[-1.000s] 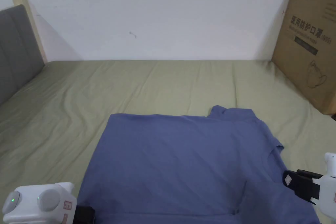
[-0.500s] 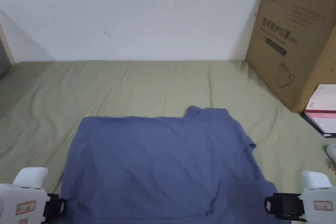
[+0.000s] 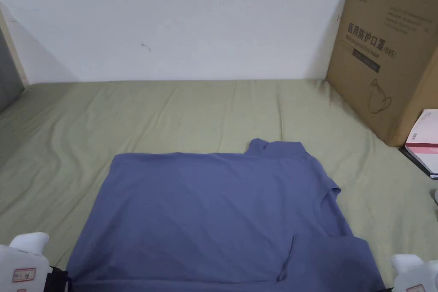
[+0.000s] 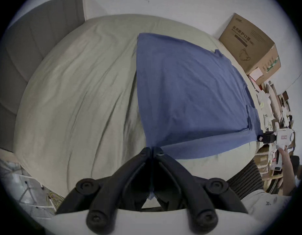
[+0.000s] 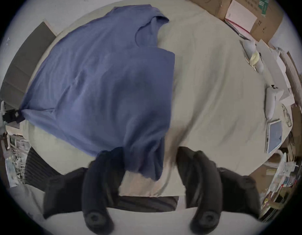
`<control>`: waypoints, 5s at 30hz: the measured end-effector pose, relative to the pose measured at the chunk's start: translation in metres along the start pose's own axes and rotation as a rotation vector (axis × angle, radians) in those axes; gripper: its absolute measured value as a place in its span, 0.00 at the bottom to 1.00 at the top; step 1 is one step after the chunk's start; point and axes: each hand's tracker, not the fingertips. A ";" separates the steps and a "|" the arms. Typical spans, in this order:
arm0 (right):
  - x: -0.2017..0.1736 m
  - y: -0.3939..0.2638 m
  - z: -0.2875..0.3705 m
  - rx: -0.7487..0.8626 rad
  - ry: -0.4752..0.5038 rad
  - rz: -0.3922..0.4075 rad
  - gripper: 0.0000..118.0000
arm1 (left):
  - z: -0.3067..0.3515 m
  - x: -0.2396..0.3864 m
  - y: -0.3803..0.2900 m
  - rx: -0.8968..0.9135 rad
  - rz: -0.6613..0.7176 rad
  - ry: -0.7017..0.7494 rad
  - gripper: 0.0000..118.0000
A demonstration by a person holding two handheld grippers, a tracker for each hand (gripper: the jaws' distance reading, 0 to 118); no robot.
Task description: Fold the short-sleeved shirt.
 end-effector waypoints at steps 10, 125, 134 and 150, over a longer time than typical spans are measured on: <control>0.011 0.003 0.031 0.032 0.125 0.013 0.09 | 0.019 -0.009 0.002 0.029 0.054 -0.071 0.01; 0.048 0.133 -0.072 0.059 0.102 -0.247 0.98 | -0.061 0.023 0.093 0.210 0.040 0.041 0.04; -0.001 0.131 -0.034 0.098 0.114 -0.054 0.09 | -0.070 0.021 0.087 0.161 0.068 0.043 0.04; 0.014 0.042 0.030 -0.096 0.196 -0.066 0.09 | -0.005 -0.012 0.021 -0.059 0.123 -0.046 0.04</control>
